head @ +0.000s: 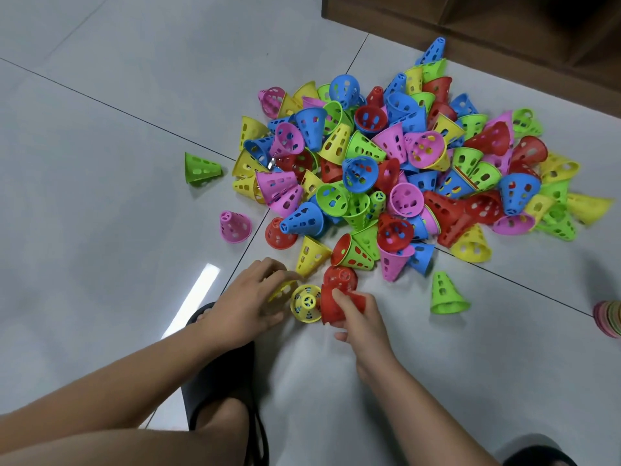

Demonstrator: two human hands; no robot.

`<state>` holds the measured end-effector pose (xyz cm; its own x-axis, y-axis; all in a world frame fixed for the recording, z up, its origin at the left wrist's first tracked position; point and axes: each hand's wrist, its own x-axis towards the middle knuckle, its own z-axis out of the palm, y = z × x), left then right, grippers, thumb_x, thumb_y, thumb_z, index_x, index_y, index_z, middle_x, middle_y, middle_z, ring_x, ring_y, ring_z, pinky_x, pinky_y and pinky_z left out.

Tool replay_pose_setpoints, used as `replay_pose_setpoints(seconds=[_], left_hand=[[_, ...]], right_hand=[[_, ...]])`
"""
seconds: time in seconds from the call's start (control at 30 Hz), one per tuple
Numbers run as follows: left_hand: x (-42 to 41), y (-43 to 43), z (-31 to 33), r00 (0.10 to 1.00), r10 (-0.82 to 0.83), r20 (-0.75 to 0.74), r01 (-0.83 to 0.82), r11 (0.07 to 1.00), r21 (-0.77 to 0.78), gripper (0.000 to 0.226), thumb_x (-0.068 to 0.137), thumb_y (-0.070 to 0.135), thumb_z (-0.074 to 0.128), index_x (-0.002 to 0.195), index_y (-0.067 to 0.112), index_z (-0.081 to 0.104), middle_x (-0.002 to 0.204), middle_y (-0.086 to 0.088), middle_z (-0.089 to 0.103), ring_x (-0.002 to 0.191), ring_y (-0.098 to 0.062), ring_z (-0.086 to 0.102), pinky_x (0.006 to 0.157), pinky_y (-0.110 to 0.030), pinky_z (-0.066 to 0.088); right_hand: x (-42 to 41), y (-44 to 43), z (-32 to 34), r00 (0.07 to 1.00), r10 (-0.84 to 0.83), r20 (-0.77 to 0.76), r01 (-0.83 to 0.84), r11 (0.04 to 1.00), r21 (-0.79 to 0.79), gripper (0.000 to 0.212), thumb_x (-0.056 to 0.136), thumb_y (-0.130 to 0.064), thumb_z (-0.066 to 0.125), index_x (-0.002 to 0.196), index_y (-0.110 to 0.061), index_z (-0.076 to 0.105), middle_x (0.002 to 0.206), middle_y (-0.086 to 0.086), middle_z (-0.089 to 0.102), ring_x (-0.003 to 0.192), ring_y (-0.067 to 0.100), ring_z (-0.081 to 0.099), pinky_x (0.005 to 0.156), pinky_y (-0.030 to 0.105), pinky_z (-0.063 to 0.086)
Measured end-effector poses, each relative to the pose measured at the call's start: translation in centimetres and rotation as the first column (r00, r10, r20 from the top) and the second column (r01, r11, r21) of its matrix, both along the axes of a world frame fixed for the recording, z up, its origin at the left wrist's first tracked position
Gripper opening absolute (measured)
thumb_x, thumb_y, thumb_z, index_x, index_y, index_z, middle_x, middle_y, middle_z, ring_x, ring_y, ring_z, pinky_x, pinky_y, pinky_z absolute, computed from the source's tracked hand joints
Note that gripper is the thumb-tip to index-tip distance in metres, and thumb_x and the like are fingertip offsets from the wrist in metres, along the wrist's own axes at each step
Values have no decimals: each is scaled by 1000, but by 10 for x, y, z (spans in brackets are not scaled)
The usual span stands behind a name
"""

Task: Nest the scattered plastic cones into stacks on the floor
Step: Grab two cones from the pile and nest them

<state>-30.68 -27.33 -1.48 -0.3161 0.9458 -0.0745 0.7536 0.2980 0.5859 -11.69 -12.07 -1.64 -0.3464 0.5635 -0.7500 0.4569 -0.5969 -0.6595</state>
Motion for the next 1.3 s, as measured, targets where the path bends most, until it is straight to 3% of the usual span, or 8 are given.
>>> replay_pose_setpoints(seconds=[0.17,0.33,0.47,0.6,0.73,0.93,1.1,1.3], left_hand=[[-3,-7,-12,974,227,-23,-227,974,12,71,85,38,85,148,30,53,141,2,47,126,-22,52,106,-42,50],[-6,-9,-29,962,270,-28,-272,956,-111,81,84,54,84,151,27,47,145,-1,47,127,-26,52,107,-44,50],[-8,-7,-35,955,296,30,-290,948,-131,77,87,54,81,150,25,48,146,1,48,128,-21,55,106,-36,52],[-10,-8,-37,939,339,64,-329,936,-127,77,89,53,81,152,27,46,150,6,47,128,-14,55,103,-30,53],[-15,-11,-34,930,354,98,-342,932,-124,73,90,50,81,151,28,46,150,7,47,124,-12,56,101,-25,51],[-18,-20,-28,941,313,126,-295,945,-141,71,90,40,80,151,31,47,152,5,43,129,-14,54,105,-23,46],[-17,-19,-12,924,343,167,-316,934,-168,78,92,33,78,156,46,36,118,14,59,93,-3,60,81,-11,43],[-21,-24,9,974,212,82,-199,970,-142,88,97,41,75,164,51,18,108,21,57,96,-11,57,79,-28,47]], right_hand=[[-10,-5,8,998,-57,-34,60,995,81,34,91,-45,80,117,-29,64,117,-1,72,95,15,76,75,31,63],[-6,-12,40,987,150,-65,-109,899,424,39,91,-48,79,123,-42,59,120,-16,70,101,1,71,82,24,61],[-11,-24,54,914,405,16,-332,724,604,56,92,-50,76,140,-43,49,132,-17,59,117,0,60,89,9,49],[-21,-31,50,808,560,186,-510,504,697,63,90,-57,74,144,-43,46,130,-23,47,121,10,53,96,25,52],[-24,-32,30,735,609,299,-567,308,764,45,92,-51,74,130,-34,58,128,-22,57,120,10,48,101,31,49],[-17,-26,3,724,613,316,-596,327,733,41,95,-43,74,132,-34,58,130,-17,52,121,10,47,98,30,52],[-17,-21,-11,753,600,271,-568,385,727,48,94,-39,79,138,-36,60,130,-17,48,123,9,49,99,31,54],[-30,-12,-6,774,587,237,-542,420,728,49,91,-40,80,136,-34,61,131,-15,49,121,10,56,96,33,56]])
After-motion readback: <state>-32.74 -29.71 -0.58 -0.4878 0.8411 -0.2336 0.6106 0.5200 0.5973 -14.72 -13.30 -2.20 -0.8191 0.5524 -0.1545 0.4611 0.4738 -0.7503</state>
